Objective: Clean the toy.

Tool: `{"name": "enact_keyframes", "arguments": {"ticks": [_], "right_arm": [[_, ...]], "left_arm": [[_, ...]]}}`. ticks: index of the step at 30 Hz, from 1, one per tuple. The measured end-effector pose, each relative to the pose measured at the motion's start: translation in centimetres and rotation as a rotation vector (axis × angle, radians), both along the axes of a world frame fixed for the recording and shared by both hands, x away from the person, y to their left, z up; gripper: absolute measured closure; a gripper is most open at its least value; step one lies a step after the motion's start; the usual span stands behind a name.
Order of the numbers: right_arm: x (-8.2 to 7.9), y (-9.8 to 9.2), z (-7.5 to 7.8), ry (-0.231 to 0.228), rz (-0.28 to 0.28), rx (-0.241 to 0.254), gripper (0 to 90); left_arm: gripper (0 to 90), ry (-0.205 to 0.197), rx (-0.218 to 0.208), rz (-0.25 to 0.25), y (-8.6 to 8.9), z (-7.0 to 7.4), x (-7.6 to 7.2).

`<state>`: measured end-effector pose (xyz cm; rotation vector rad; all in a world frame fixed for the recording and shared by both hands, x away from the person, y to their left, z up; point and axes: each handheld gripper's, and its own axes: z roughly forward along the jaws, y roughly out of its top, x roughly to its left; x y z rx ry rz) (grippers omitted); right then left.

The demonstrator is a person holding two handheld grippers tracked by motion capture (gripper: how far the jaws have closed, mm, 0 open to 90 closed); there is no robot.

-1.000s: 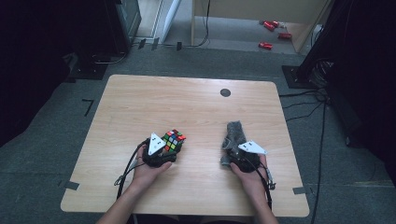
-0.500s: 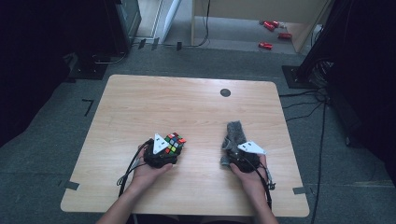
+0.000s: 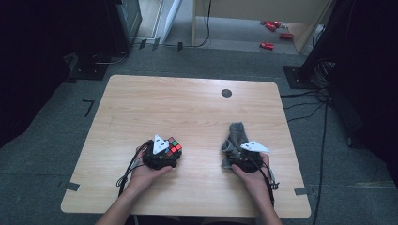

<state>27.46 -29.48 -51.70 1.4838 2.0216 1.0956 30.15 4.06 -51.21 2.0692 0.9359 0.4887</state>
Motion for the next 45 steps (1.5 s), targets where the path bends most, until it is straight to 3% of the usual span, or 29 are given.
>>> {"name": "enact_keyframes", "arguments": {"ticks": [5, 7, 10, 14, 16, 19, 23, 26, 33, 38, 45], "right_arm": [[0.0, -0.2, 0.2, 0.008, 0.008, 0.005, 39.8], [-0.1, -0.3, 0.3, 0.003, -0.001, 0.005, 47.6], [-0.2, -0.3, 0.1, -0.003, 0.006, 0.001, 59.7], [-0.1, 0.0, -0.2, -0.013, 0.008, -0.011, 62.4], [-0.1, 0.1, -0.2, -0.02, 0.009, -0.011, 56.6], [-0.2, 0.3, -0.1, -0.022, 0.028, 0.005, 37.6], [-0.2, 0.6, 0.6, -0.002, 0.037, 0.026, 14.6], [-0.5, 0.8, 1.4, -0.02, 0.053, -0.001, 7.1], [-1.2, -0.5, 3.6, -0.03, 0.051, 0.08, 0.1], [-1.9, -1.5, 4.7, -0.032, 0.06, 0.067, 0.0], [-3.7, -3.9, 5.8, -0.049, 0.039, 0.061, 0.0]], "left_arm": [[27.2, -0.024, 0.014, -0.002, -0.1, 0.1, -0.2], [33.3, -0.034, 0.02, -0.002, -0.1, 0.0, -0.2], [33.6, -0.03, 0.014, 0.016, -0.3, 0.0, -0.1], [33.4, -0.032, 0.01, 0.012, -0.3, 0.0, 0.0], [28.7, -0.024, -0.017, 0.012, -0.2, 0.0, 0.1], [13.3, -0.029, -0.037, 0.027, -0.2, 0.7, -0.1], [8.8, -0.054, -0.062, 0.021, 0.2, 2.0, -0.6], [8.8, -0.059, -0.072, 0.03, 0.9, 3.1, -1.2], [8.7, -0.062, -0.103, 0.08, 4.0, 4.5, -2.5], [8.7, -0.071, -0.126, 0.117, 6.5, 4.8, -3.5], [8.7, -0.057, -0.113, 0.142, 9.4, 4.2, -4.5]]}}
